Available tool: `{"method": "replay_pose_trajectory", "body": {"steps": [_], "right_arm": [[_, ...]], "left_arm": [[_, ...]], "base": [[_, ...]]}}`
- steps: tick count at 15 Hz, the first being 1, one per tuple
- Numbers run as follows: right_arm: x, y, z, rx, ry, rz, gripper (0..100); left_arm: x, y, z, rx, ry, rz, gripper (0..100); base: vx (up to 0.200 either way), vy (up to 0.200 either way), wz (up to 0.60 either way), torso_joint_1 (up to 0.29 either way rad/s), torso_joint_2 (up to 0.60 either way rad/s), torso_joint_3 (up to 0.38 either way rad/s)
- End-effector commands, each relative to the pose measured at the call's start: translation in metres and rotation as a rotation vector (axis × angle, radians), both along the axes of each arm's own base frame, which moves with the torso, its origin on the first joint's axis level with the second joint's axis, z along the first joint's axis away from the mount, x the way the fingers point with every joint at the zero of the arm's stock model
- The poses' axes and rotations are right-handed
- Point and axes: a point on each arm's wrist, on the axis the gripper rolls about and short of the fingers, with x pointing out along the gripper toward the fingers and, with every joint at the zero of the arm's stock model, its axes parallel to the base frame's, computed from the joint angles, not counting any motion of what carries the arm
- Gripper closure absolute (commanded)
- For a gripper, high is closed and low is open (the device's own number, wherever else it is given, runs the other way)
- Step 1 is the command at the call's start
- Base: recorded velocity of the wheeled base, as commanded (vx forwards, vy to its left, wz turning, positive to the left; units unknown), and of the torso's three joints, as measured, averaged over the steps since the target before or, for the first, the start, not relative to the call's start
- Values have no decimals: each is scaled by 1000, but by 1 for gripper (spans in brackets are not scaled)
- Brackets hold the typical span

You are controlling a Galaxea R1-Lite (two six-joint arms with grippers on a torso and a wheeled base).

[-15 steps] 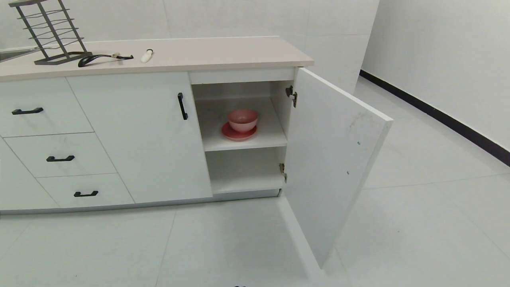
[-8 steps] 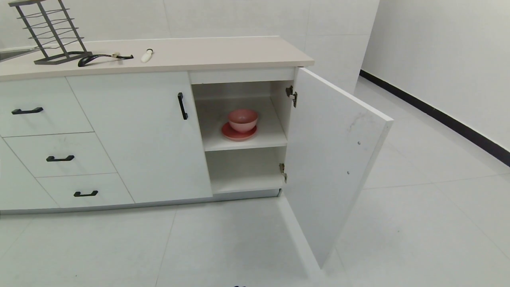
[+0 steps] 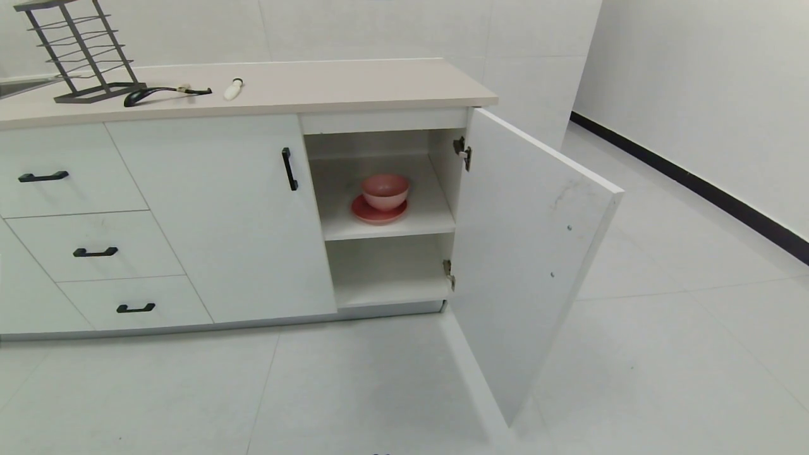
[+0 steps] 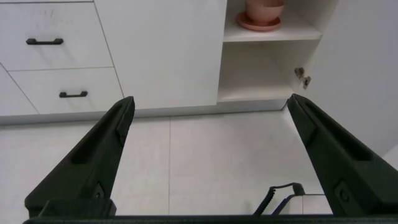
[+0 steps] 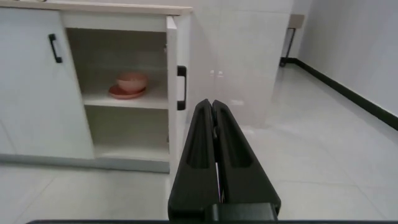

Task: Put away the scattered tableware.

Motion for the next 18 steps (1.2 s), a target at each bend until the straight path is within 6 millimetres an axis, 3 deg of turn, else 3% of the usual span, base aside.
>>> {"method": "replay_pose_trajectory", "body": {"steps": [1, 2, 4, 5, 8, 11, 14, 18], "right_arm": [[47, 2, 35, -48, 147, 84, 100], [56, 3, 36, -51, 157, 99, 100], [95, 5, 34, -55, 182, 137, 100], [103, 6, 32, -58, 183, 147, 100], [174, 9, 21, -101, 134, 198, 100], [229, 9, 9, -122, 109, 280, 100], [264, 11, 10, -127, 97, 295, 100], [294, 10, 3, -162, 89, 316, 100]], "left_arm": [[0, 0, 0, -2, 0, 0, 0], [0, 0, 0, -2, 0, 0, 0], [0, 0, 0, -2, 0, 0, 0], [0, 0, 0, -2, 0, 0, 0], [0, 0, 0, -2, 0, 0, 0], [0, 0, 0, -4, 0, 0, 0], [0, 0, 0, -4, 0, 0, 0], [0, 0, 0, -5, 2, 0, 0]], "base": [[0, 0, 0, 0, 0, 0], [0, 0, 0, 0, 0, 0], [0, 0, 0, 0, 0, 0], [0, 0, 0, 0, 0, 0], [0, 0, 0, 0, 0, 0], [0, 0, 0, 0, 0, 0], [0, 0, 0, 0, 0, 0], [0, 0, 0, 0, 0, 0]]}}
